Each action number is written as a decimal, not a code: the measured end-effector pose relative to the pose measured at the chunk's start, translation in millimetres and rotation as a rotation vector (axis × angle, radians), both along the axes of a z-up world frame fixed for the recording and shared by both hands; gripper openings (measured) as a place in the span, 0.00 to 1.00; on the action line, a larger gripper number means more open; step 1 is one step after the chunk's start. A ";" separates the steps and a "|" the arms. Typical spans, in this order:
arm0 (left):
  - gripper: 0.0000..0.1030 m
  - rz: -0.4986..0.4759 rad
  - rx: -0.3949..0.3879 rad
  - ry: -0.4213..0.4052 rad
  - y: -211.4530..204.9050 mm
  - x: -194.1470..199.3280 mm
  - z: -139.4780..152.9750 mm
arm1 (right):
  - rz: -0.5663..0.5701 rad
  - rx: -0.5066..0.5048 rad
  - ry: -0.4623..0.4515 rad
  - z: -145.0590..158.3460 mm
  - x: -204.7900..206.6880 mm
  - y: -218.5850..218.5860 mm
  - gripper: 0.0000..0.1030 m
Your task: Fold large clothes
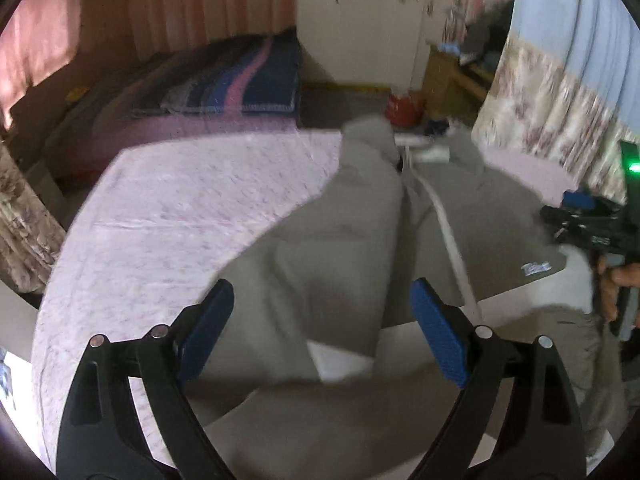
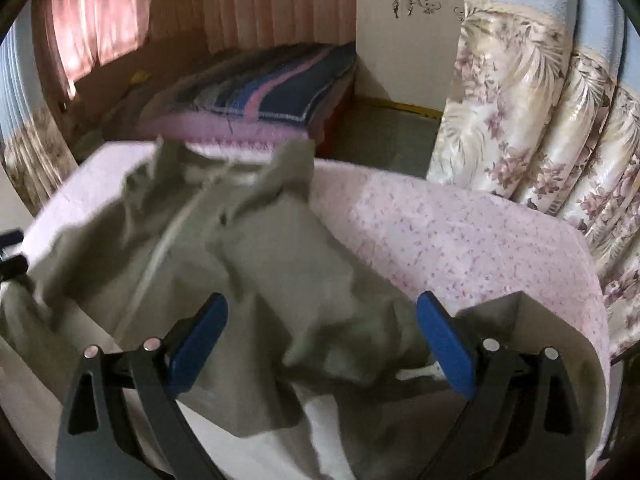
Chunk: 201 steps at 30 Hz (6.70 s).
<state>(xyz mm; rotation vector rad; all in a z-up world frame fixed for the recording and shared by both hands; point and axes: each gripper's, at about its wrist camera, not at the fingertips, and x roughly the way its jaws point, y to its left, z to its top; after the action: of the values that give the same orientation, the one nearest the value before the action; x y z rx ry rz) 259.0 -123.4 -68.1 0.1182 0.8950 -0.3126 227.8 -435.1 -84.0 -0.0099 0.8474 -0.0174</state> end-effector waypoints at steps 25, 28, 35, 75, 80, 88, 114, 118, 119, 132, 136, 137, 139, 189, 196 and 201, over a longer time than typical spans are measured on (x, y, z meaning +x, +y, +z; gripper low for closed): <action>0.30 -0.115 0.087 -0.002 -57.8 110.1 -36.2 | -0.074 -0.157 -0.008 -5.9 81.6 -10.1 0.20; 0.47 -0.090 0.044 -0.016 -38.4 114.1 -25.9 | -0.147 -0.139 0.015 -4.5 79.0 -24.2 0.53; 0.85 -0.056 -0.007 -0.160 22.6 44.4 29.0 | -0.035 -0.025 -0.010 3.0 -31.3 -19.7 0.75; 0.90 -0.029 -0.058 0.004 49.9 1.5 -4.7 | -0.238 0.021 -0.051 21.1 -110.8 -97.4 0.13; 0.90 -0.007 0.012 0.025 22.2 18.8 -21.2 | -0.220 0.038 -0.064 18.0 -108.6 -92.3 0.14; 0.01 -0.042 0.144 -0.040 5.1 33.5 -24.6 | -0.126 0.052 -0.070 33.0 -102.2 -72.0 0.17; 0.81 0.121 0.307 -0.226 101.5 23.7 -5.7 | -0.118 0.052 -0.142 34.5 -123.9 -38.6 0.70; 0.91 0.113 0.177 -0.200 102.9 -29.0 20.3 | -0.140 0.065 -0.154 41.8 -164.4 -52.4 0.70; 0.91 0.103 0.152 -0.195 97.2 -40.1 23.9 | -0.150 0.069 -0.151 40.9 -172.7 -57.0 0.70; 0.95 0.075 0.022 -0.266 43.0 -169.9 0.1 | -0.214 -0.028 -0.225 30.8 -240.8 -46.4 0.80; 0.97 0.071 0.000 -0.266 38.9 -189.6 -1.2 | -0.261 0.000 -0.174 30.7 -239.2 -40.0 0.80; 0.97 0.076 -0.014 -0.255 39.5 -190.1 -2.7 | -0.253 0.006 -0.166 31.2 -236.6 -37.9 0.80; 0.97 0.079 -0.015 -0.233 38.4 -188.6 -3.0 | -0.213 -0.012 -0.141 32.9 -230.1 -30.8 0.80; 0.97 -0.149 -0.112 -0.152 -204.6 -183.6 -8.9 | -0.350 -0.025 -0.252 32.4 -279.5 -134.4 0.88; 0.97 -0.178 -0.074 -0.134 -245.8 -181.2 -23.7 | -0.350 -0.029 -0.239 29.6 -275.9 -158.8 0.88; 0.75 -0.245 -0.087 -0.085 -274.2 -168.5 -38.6 | -0.361 -0.007 -0.232 29.6 -277.9 -162.5 0.88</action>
<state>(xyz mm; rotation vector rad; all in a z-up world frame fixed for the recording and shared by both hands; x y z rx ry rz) 90.6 -397.7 -106.7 0.1605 0.7824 -0.5702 -50.1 -597.5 -54.4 0.1367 0.6082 -0.3542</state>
